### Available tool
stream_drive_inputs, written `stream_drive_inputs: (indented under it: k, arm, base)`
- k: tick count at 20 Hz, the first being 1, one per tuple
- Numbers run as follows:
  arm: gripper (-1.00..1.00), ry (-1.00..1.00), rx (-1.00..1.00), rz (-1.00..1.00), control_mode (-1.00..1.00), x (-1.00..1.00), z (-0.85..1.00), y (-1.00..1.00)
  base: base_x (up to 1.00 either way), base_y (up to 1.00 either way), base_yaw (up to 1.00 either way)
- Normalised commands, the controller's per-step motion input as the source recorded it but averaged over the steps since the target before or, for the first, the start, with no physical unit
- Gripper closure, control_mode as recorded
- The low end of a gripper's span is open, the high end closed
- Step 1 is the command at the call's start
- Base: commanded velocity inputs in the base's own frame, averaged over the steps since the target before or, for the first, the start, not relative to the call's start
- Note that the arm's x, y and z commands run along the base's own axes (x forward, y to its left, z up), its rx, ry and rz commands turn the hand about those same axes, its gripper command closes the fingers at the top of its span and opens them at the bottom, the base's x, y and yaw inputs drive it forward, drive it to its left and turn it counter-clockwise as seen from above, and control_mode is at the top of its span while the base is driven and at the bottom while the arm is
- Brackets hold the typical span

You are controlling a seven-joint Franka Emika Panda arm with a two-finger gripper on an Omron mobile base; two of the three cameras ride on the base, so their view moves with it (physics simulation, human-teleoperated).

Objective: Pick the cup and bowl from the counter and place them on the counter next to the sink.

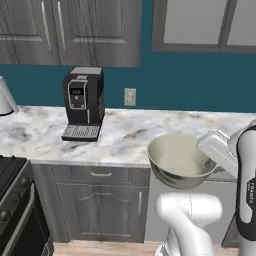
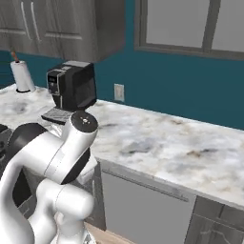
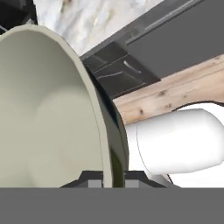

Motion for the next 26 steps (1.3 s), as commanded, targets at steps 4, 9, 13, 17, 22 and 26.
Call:
stream_drive_inputs:
  k: [4, 9, 13, 17, 22, 26]
  arm:
    - [1.0, 0.0, 0.0, 0.0, 1.0, 0.0, 0.0, 0.0]
    - [1.0, 0.0, 0.0, 0.0, 1.0, 0.0, 0.0, 0.0]
    - [1.0, 0.0, 0.0, 0.0, 1.0, 0.0, 0.0, 0.0]
    - [1.0, 0.0, 0.0, 0.0, 1.0, 0.0, 0.0, 0.0]
    - [1.0, 0.0, 0.0, 0.0, 1.0, 0.0, 0.0, 0.0]
    - [1.0, 0.0, 0.0, 0.0, 1.0, 0.0, 0.0, 0.0]
  base:
    - [-0.06, 0.0, 0.92]
    - [0.0, 0.0, 0.98]
    - [-0.03, 0.0, 0.97]
    - [-0.05, 0.0, 0.97]
    - [-0.08, 0.0, 0.96]
    - [-0.1, 0.0, 0.95]
